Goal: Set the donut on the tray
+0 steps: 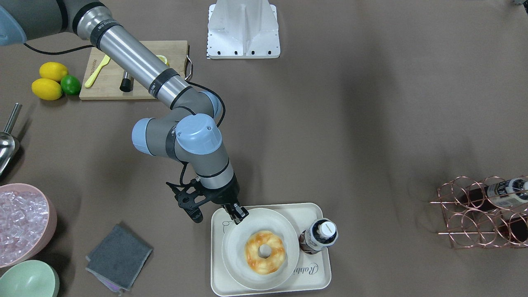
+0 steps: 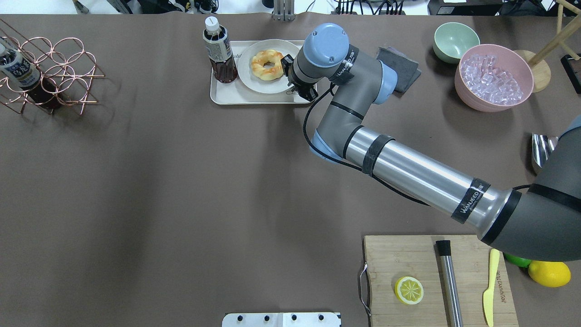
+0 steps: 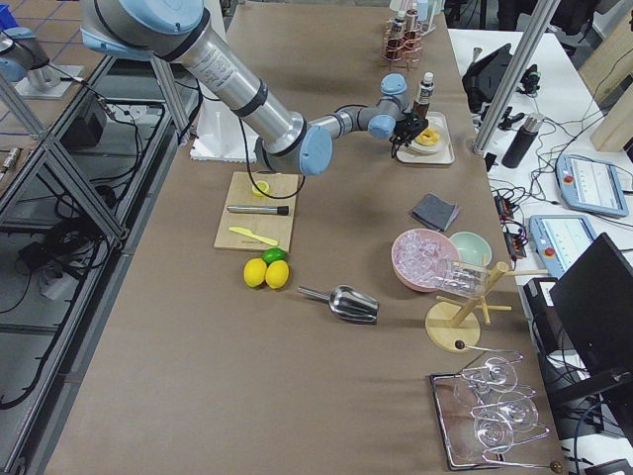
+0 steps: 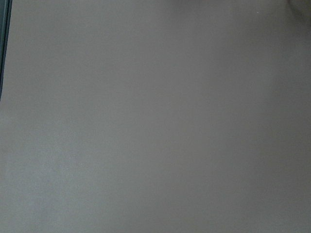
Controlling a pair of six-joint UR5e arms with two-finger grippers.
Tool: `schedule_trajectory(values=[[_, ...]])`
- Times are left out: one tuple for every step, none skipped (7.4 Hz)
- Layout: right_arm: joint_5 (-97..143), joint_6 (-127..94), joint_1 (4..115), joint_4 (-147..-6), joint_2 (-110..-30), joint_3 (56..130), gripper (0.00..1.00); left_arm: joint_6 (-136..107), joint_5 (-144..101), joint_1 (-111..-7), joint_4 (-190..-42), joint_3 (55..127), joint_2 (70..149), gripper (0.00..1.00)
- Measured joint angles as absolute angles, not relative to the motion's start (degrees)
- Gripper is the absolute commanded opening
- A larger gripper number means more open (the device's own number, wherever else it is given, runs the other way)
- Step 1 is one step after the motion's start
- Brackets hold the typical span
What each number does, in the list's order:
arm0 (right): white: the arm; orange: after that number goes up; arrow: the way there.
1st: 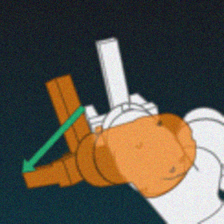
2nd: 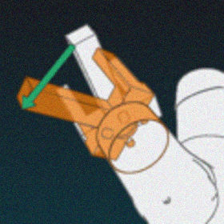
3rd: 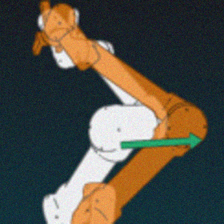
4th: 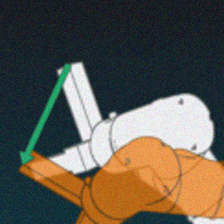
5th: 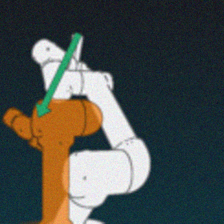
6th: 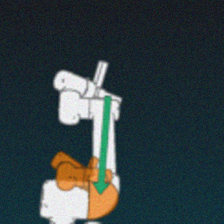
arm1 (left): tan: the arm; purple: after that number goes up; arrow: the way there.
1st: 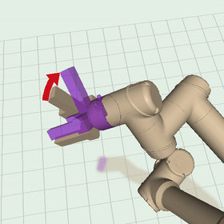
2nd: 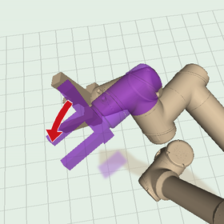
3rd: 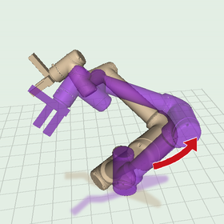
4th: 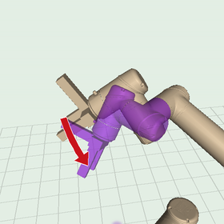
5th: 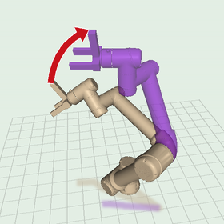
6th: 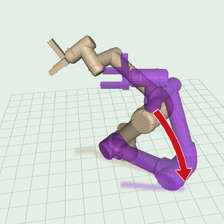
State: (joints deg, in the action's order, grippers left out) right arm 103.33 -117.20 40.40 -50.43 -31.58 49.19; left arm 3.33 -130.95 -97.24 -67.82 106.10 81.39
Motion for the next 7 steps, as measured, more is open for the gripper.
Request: schedule_trajectory(values=[[103.29, -116.77, 40.39, -50.48, -31.19, 48.82, 0.95, 3.34, -130.92, -97.54, -67.80, 106.13, 81.39, 0.98], [103.30, -116.47, 40.42, -50.53, -31.01, 48.75, 0.94, 3.34, -130.93, -97.72, -67.78, 106.11, 81.39, 0.98], [103.46, -116.40, 40.70, -50.62, -30.91, 49.10, 0.93, 3.34, -130.95, -97.78, -67.77, 106.05, 81.39, 0.98], [103.68, -116.44, 40.92, -50.74, -31.11, 50.23, 0.91, 3.34, -130.95, -97.80, -67.76, 106.01, 81.39, 0.98], [104.72, -116.34, 41.32, -51.17, -31.68, 51.97, 0.91, 3.34, -130.95, -97.82, -67.76, 105.89, 81.39, 0.98], [107.25, -115.19, 42.24, -53.41, -33.54, 55.82, 0.95, 3.34, -130.96, -97.78, -67.76, 105.66, 81.38, 0.98], [109.98, -112.16, 43.32, -57.22, -36.64, 61.56, 0.95, 3.38, -131.04, -97.71, -67.76, 105.23, 81.39, 0.98]])
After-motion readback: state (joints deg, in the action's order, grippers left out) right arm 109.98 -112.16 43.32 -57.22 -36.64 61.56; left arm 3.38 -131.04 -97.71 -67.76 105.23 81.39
